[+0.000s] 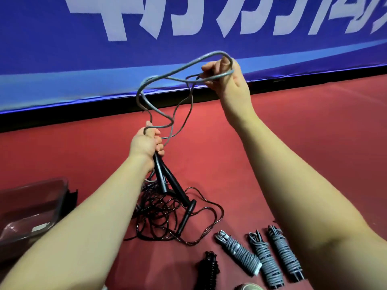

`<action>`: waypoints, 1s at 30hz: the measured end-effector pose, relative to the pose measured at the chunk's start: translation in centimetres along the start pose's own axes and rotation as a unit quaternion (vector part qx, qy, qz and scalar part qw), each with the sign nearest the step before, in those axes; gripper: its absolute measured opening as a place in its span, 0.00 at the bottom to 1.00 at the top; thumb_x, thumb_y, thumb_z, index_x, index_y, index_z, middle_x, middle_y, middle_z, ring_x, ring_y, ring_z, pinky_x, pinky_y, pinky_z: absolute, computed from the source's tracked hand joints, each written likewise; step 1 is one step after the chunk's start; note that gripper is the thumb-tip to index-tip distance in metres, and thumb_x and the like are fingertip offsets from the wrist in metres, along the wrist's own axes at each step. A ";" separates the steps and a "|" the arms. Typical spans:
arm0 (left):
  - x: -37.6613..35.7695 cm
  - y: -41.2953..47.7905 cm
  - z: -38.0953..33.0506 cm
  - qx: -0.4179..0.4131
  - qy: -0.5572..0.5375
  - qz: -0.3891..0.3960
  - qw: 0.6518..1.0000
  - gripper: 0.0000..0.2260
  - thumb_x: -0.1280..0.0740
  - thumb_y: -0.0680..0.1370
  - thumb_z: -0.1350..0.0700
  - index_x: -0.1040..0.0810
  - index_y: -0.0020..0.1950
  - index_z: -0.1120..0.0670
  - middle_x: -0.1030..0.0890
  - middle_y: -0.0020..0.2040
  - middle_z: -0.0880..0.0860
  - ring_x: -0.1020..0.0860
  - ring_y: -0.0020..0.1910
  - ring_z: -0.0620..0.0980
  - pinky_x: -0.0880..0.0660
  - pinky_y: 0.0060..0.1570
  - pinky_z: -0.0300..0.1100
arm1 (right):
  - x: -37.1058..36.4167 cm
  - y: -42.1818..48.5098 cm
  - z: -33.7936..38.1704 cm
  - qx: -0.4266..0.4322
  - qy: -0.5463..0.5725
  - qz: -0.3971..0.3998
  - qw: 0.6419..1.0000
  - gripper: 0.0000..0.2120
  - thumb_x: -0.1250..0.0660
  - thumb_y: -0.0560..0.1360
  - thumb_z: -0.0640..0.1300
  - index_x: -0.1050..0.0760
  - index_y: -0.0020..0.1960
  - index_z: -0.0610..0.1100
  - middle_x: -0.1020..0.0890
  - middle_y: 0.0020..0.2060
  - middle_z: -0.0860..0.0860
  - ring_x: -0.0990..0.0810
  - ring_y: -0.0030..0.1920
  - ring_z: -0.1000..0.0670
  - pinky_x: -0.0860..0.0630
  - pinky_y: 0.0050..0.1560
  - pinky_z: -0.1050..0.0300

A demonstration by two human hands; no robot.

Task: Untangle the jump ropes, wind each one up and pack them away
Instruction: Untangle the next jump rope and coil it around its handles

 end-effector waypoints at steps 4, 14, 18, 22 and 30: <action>0.2 -0.6 0.2 0.018 0.019 0.003 1.000 0.17 0.48 0.83 0.46 0.35 0.38 0.53 0.38 0.17 0.45 0.41 0.15 0.41 0.42 0.19 0.29 | -0.2 0.2 -1.8 -0.057 -0.035 -0.008 0.998 0.11 0.48 0.83 0.43 0.31 0.43 0.47 0.23 0.40 0.50 0.26 0.38 0.53 0.26 0.50 0.55; 0.7 -1.3 0.2 0.093 0.122 0.076 0.985 0.11 0.45 0.83 0.55 0.34 0.40 0.54 0.37 0.21 0.47 0.40 0.17 0.42 0.40 0.19 0.31 | 7.2 -2.4 -9.6 -0.319 -0.504 0.026 0.802 0.21 0.47 0.76 0.36 0.34 0.68 0.39 0.30 0.66 0.39 0.31 0.67 0.40 0.34 0.65 0.51; 0.3 -1.6 0.6 0.069 0.288 0.140 0.945 0.10 0.44 0.82 0.59 0.32 0.41 0.55 0.35 0.28 0.50 0.38 0.19 0.43 0.40 0.22 0.33 | 4.6 -1.8 -7.3 -0.190 -0.238 0.052 0.951 0.15 0.46 0.77 0.33 0.26 0.59 0.40 0.19 0.49 0.50 0.22 0.56 0.50 0.30 0.55 0.66; 0.1 -2.4 0.4 0.015 0.395 0.167 0.903 0.07 0.41 0.81 0.60 0.31 0.42 0.56 0.32 0.30 0.52 0.36 0.24 0.46 0.38 0.25 0.36 | 1.0 -3.6 -6.6 -0.156 -0.327 0.291 0.885 0.20 0.50 0.82 0.51 0.23 0.59 0.42 0.22 0.56 0.52 0.27 0.57 0.56 0.36 0.61 0.66; 1.2 -2.3 -0.9 -0.090 0.568 0.137 0.806 0.09 0.34 0.76 0.56 0.34 0.50 0.55 0.24 0.37 0.53 0.28 0.31 0.51 0.33 0.30 0.41 | -1.2 -7.6 -8.8 -0.382 -0.077 0.409 0.825 0.21 0.51 0.81 0.55 0.27 0.45 0.43 0.29 0.27 0.55 0.24 0.32 0.52 0.24 0.43 0.58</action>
Point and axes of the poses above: each hand's wrist, its own y-axis towards the middle knuckle, its own x-axis out of the back of the hand, z = x × y, the point moved 2 cm from there along y, towards the middle knuckle
